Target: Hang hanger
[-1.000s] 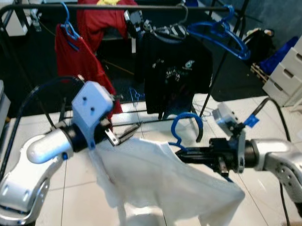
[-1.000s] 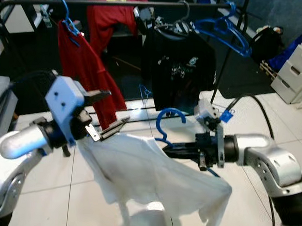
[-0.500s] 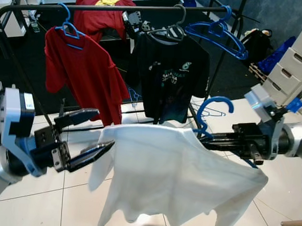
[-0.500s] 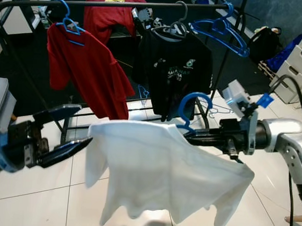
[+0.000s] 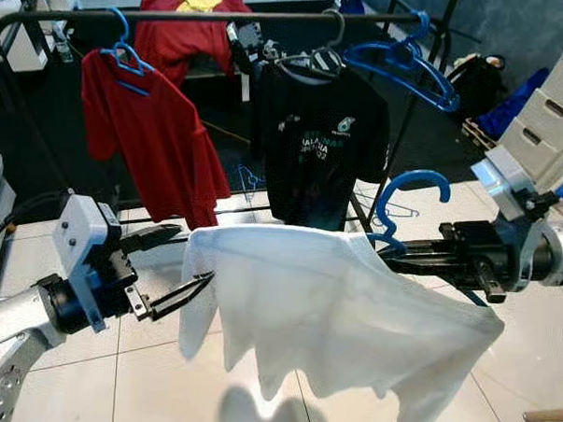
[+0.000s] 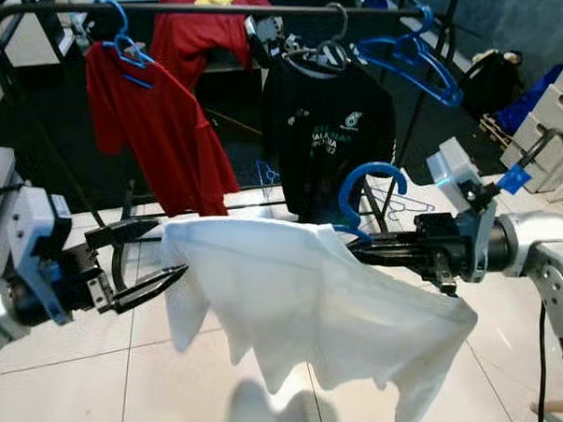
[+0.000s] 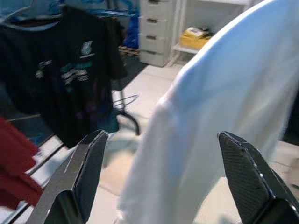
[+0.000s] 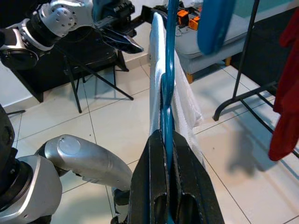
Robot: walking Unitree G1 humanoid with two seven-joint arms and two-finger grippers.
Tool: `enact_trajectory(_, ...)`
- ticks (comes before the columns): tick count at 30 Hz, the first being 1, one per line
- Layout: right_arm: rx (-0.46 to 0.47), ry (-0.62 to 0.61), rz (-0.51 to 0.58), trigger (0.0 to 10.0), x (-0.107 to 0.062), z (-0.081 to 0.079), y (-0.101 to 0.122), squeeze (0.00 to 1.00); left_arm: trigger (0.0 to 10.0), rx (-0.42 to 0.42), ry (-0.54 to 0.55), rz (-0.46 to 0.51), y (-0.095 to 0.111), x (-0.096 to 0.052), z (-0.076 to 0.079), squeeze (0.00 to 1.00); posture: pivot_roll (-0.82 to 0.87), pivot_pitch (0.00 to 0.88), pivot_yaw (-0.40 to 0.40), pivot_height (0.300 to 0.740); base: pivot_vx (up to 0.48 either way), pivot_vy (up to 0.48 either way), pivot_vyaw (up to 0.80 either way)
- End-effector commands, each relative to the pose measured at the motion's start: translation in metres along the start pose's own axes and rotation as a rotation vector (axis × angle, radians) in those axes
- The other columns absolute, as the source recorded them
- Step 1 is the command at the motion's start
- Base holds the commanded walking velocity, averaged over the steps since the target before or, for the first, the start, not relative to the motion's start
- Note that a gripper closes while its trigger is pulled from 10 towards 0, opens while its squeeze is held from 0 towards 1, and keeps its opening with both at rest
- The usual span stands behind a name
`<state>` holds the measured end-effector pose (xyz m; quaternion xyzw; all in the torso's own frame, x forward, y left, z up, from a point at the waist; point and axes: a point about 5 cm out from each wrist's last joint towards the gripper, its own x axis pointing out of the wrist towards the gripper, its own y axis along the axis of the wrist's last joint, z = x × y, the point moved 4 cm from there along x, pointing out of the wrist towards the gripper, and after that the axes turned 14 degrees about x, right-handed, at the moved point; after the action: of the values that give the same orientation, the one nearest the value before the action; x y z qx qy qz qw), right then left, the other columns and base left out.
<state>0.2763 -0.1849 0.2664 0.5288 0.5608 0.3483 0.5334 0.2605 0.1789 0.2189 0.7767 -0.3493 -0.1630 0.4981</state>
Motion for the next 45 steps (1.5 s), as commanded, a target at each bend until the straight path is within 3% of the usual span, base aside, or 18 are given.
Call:
enact_trajectory(1, -0.044, 0.018, 0.015, 10.0, -0.003, -0.005, 0.009, 0.0, 10.0, -0.004, 0.014, -0.011, -0.005, -0.002, 0.0, 0.0, -0.08, 0.146, 0.012, 0.74, 0.0, 0.0, 0.0)
enact_trajectory(3, -0.046, 0.018, 0.015, 10.0, -0.003, -0.004, 0.009, 0.0, 10.0, -0.001, 0.018, -0.016, -0.006, -0.003, -0.002, 0.0, -0.08, 0.145, 0.013, 0.74, 0.0, 0.0, 0.0)
enact_trajectory(4, -0.051, 0.017, 0.022, 10.0, -0.002, -0.003, 0.01, 0.0, 9.3, 0.004, 0.008, -0.017, -0.007, -0.005, -0.001, 0.0, -0.08, 0.142, 0.014, 0.74, 0.0, 0.0, 0.0)
enact_trajectory(5, -0.053, 0.017, 0.025, 10.0, -0.002, -0.003, 0.01, 0.0, 9.3, 0.004, 0.0, -0.016, -0.007, -0.005, 0.0, 0.0, -0.08, 0.142, 0.014, 0.74, 0.0, 0.0, 0.0)
enact_trajectory(6, -0.054, 0.018, 0.027, 10.0, -0.002, -0.003, 0.01, 0.0, 1.6, 0.001, -0.006, -0.012, -0.007, -0.006, 0.002, 0.0, -0.08, 0.142, 0.014, 0.74, 0.0, 0.0, 0.0)
enact_trajectory(9, -0.054, 0.02, 0.028, 10.0, -0.001, -0.003, 0.01, 0.0, 1.6, 0.002, -0.008, -0.01, -0.007, -0.006, 0.002, 0.0, -0.08, 0.14, 0.013, 0.74, 0.0, 0.0, 0.0)
enact_trajectory(10, -0.054, 0.021, 0.029, 10.0, -0.001, -0.003, 0.01, 0.0, 0.0, -0.001, -0.016, -0.005, -0.008, -0.006, 0.004, 0.0, -0.08, 0.14, 0.013, 0.74, 0.0, 0.0, 0.0)
enact_trajectory(28, -0.062, 0.035, 0.049, 10.0, 0.001, -0.003, 0.013, 0.0, 0.0, -0.034, -0.017, 0.072, -0.005, 0.017, 0.021, 0.0, -0.08, 0.137, 0.015, 0.74, 0.0, 0.0, 0.0)
enact_trajectory(30, -0.062, 0.028, 0.051, 10.0, 0.002, -0.002, 0.013, 0.0, 0.0, -0.001, 0.017, 0.063, -0.005, 0.014, 0.012, 0.0, -0.08, 0.139, 0.016, 0.74, 0.0, 0.0, 0.0)
enact_trajectory(32, -0.06, 0.001, 0.047, 10.0, 0.002, 0.001, 0.011, 0.0, 0.0, 0.077, 0.09, 0.04, -0.002, 0.005, -0.012, 0.0, -0.08, 0.142, 0.018, 0.74, 0.0, 0.0, 0.0)
enact_trajectory(33, -0.06, 0.001, 0.047, 10.0, 0.002, 0.001, 0.011, 0.0, 0.0, 0.077, 0.09, 0.04, -0.002, 0.005, -0.012, 0.0, -0.08, 0.142, 0.018, 0.74, 0.0, 0.0, 0.0)
enact_trajectory(36, -0.049, -0.076, 0.025, 10.0, 0.003, 0.012, 0.001, 0.0, 0.0, 0.226, 0.286, 0.033, 0.023, -0.023, -0.071, 0.0, -0.08, 0.142, 0.019, 0.74, 0.0, 0.0, 0.0)
enact_trajectory(37, -0.049, -0.076, 0.025, 10.0, 0.003, 0.012, 0.001, 0.0, 0.0, 0.226, 0.286, 0.033, 0.023, -0.023, -0.071, 0.0, -0.08, 0.142, 0.019, 0.74, 0.0, 0.0, 0.0)
enact_trajectory(38, -0.037, -0.088, 0.026, 10.0, 0.004, 0.014, -0.005, 0.0, 0.0, 0.293, 0.36, 0.035, 0.037, -0.037, -0.095, 0.0, -0.07, 0.143, 0.02, 0.74, 0.0, 0.0, 0.0)
enact_trajectory(41, -0.037, -0.088, 0.026, 10.0, 0.004, 0.014, -0.005, 0.0, 0.0, 0.293, 0.36, 0.035, 0.037, -0.037, -0.095, 0.0, -0.07, 0.143, 0.02, 0.74, 0.0, 0.0, 0.0)
enact_trajectory(42, -0.023, -0.091, 0.032, 10.0, 0.007, 0.013, -0.009, 0.0, 0.0, 0.343, 0.41, 0.046, 0.053, -0.048, -0.112, 0.0, -0.06, 0.144, 0.025, 0.74, 0.0, 0.0, 0.0)
enact_trajectory(45, -0.006, -0.092, 0.039, 10.0, 0.01, 0.013, -0.014, 0.0, 0.0, 0.383, 0.439, 0.053, 0.066, -0.056, -0.124, 0.0, -0.06, 0.145, 0.028, 0.74, 0.0, 0.0, 0.0)
